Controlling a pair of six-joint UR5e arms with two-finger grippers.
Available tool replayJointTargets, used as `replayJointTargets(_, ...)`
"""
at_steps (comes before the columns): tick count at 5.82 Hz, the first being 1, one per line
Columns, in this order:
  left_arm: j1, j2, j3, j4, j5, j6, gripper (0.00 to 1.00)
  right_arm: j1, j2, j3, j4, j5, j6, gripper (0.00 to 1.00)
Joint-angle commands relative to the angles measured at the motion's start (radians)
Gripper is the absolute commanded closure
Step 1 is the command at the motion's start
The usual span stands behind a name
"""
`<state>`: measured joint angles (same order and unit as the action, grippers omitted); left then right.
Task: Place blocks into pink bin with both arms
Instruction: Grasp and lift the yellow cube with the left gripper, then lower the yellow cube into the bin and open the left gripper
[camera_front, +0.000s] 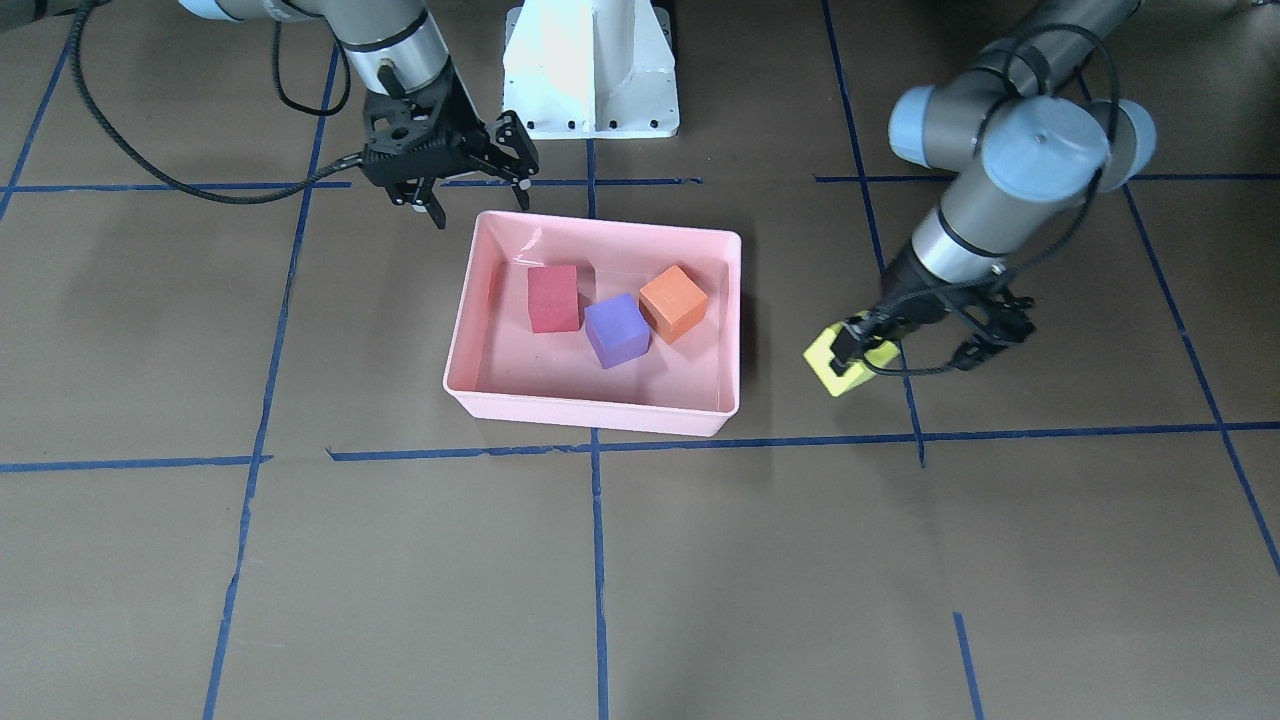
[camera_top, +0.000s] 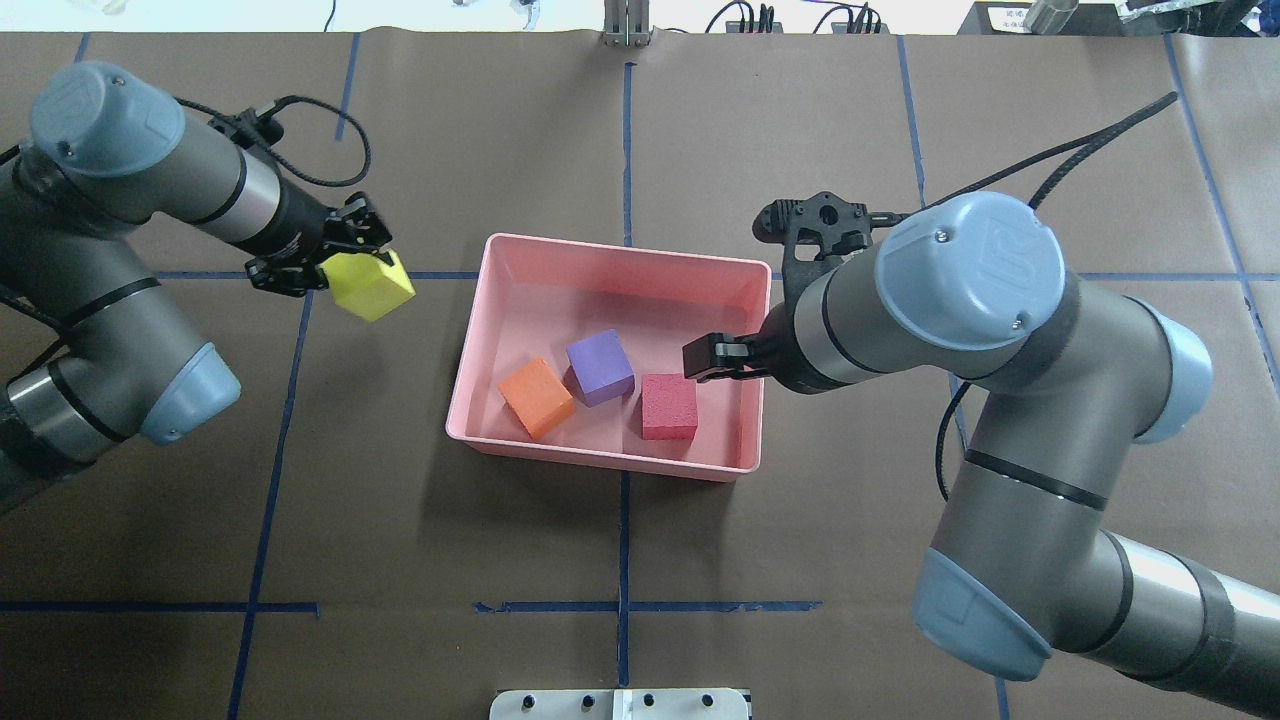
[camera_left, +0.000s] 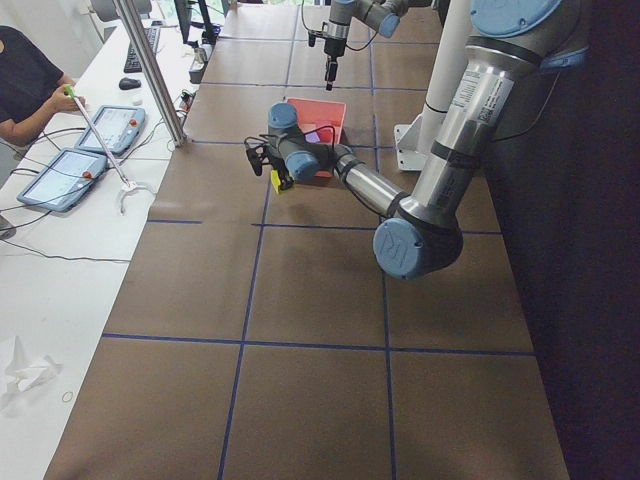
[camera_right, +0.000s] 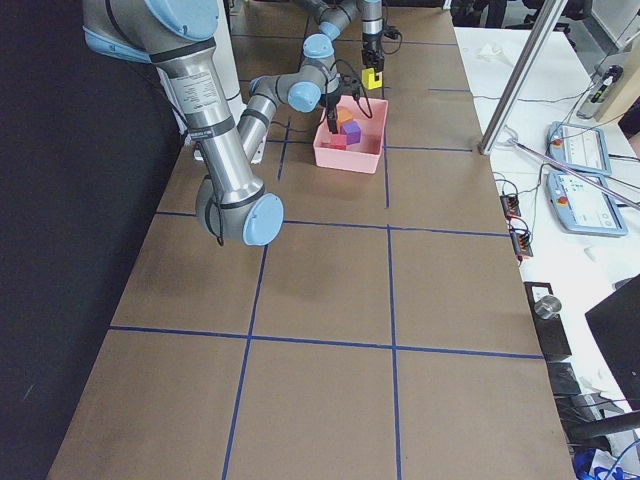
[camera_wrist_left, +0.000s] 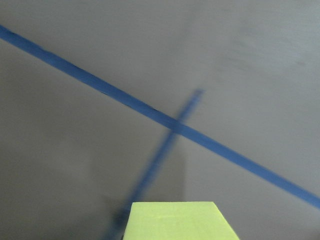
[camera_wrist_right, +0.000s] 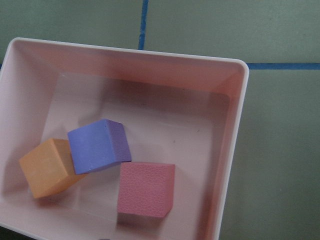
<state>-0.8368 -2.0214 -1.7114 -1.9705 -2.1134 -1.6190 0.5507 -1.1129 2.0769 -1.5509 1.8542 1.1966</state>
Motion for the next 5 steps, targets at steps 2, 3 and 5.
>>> replayJointTargets(2,0.095,-0.164,-0.076,0.004,0.035,-0.169,1.0,0.081,-0.14,0.103,0.002,0.092,-0.014,0.0)
replayJointTargets(3,0.138,-0.174,-0.048,-0.001,0.108,-0.164,1.0,0.089,-0.157,0.104,0.002,0.095,-0.015,0.0)
replayJointTargets(5,0.275,-0.281,0.074,-0.01,0.282,-0.167,1.0,0.097,-0.186,0.118,0.002,0.096,-0.015,0.0)
